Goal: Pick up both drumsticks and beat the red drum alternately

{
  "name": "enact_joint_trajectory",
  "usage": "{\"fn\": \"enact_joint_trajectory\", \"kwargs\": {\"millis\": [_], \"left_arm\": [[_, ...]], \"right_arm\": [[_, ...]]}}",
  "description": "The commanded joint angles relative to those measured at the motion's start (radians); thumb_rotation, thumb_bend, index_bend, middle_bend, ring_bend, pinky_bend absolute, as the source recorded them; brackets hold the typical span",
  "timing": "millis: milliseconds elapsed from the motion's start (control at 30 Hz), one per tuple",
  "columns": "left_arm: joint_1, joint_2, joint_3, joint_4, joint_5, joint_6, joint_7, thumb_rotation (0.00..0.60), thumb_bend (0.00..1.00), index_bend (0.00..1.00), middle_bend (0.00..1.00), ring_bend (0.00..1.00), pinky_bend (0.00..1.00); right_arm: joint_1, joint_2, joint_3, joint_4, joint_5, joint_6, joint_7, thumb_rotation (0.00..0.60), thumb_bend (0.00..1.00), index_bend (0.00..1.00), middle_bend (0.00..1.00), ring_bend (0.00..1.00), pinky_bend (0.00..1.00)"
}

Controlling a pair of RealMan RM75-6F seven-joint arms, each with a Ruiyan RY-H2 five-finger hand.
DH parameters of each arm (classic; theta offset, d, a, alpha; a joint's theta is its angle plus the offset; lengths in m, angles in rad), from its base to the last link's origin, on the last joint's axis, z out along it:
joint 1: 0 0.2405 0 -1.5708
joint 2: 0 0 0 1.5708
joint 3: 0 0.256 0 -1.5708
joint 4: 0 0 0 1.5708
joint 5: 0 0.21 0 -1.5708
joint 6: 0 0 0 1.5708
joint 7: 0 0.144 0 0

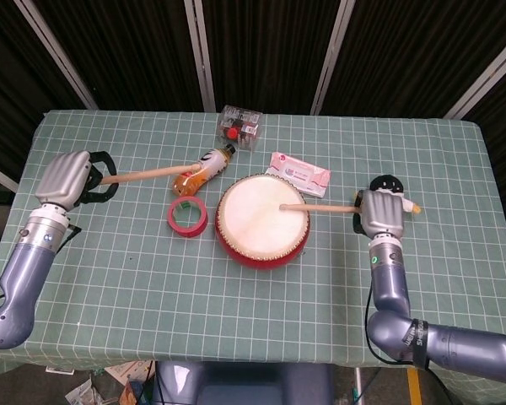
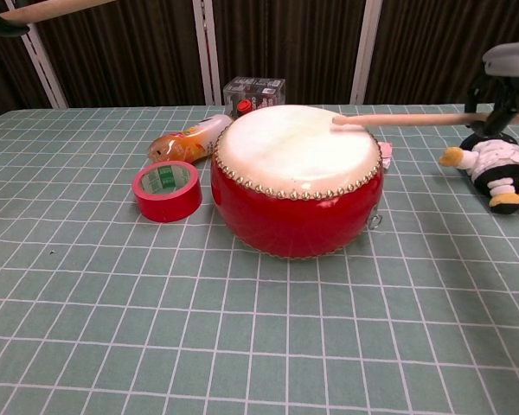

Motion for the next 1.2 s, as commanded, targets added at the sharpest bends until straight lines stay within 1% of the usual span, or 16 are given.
{"fn": "enact_joint_trajectory", "kwargs": {"millis": [33,100,167,233,400,533,600,700,833,1067,1200], "left_arm": [[0.003,-0.002,0.012,0.018,0.011,-0.014,-0.009,0.6,0.55,0.77,1.0,1.0,1.0],[0.003,-0.006,0.018,0.032,0.016,-0.022,-0.013,0.6,0.55,0.77,1.0,1.0,1.0],[0.001,-0.012,0.02,0.042,0.019,-0.027,-0.019,0.6,0.55,0.77,1.0,1.0,1.0],[-0.001,-0.016,0.02,0.043,0.022,-0.028,-0.022,0.6,0.55,0.77,1.0,1.0,1.0],[-0.013,-0.026,0.019,0.025,0.028,-0.01,-0.006,0.6,0.55,0.77,1.0,1.0,1.0],[-0.035,-0.039,0.01,-0.009,0.027,0.023,0.031,0.6,0.55,0.77,1.0,1.0,1.0],[-0.052,-0.052,0.002,-0.025,0.022,0.041,0.053,0.6,0.55,0.77,1.0,1.0,1.0],[-0.08,-0.085,-0.013,-0.035,0.006,0.068,0.08,0.6,0.55,0.77,1.0,1.0,1.0],[-0.137,-0.149,-0.021,-0.032,-0.034,0.096,0.153,0.6,0.55,0.77,1.0,1.0,1.0],[-0.27,-0.272,-0.034,0.011,-0.153,0.136,0.323,0.6,0.55,0.78,1.0,1.0,1.0],[-0.324,-0.339,-0.04,0.044,-0.19,0.158,0.378,0.6,0.55,0.78,1.0,1.0,1.0]], "right_arm": [[0.058,-0.127,-0.162,0.175,-0.104,0.107,-0.186,0.6,0.67,1.0,1.0,1.0,1.0],[0.05,-0.14,-0.16,0.205,-0.126,0.125,-0.179,0.6,0.67,1.0,1.0,1.0,1.0],[0.039,-0.131,-0.133,0.207,-0.135,0.135,-0.155,0.6,0.67,1.0,1.0,1.0,1.0],[0.029,-0.106,-0.1,0.187,-0.147,0.143,-0.125,0.6,0.67,1.0,1.0,1.0,1.0],[-0.016,-0.014,-0.032,0.076,-0.199,0.152,-0.017,0.6,0.67,1.0,1.0,1.0,1.0],[-0.08,0.073,0.008,-0.058,-0.248,0.153,0.105,0.6,0.67,1.0,1.0,1.0,1.0],[-0.111,0.113,0.011,-0.113,-0.268,0.146,0.143,0.6,0.67,1.0,1.0,1.0,1.0],[-0.143,0.157,0.004,-0.167,-0.291,0.131,0.177,0.6,0.67,1.0,1.0,1.0,1.0],[-0.184,0.204,-0.01,-0.211,-0.337,0.117,0.221,0.6,0.67,1.0,1.0,1.0,1.0],[-0.237,0.276,-0.016,-0.231,-0.384,0.073,0.301,0.6,0.67,1.0,1.0,1.0,1.0],[-0.253,0.301,-0.014,-0.226,-0.394,0.047,0.331,0.6,0.67,1.0,1.0,1.0,1.0]]}}
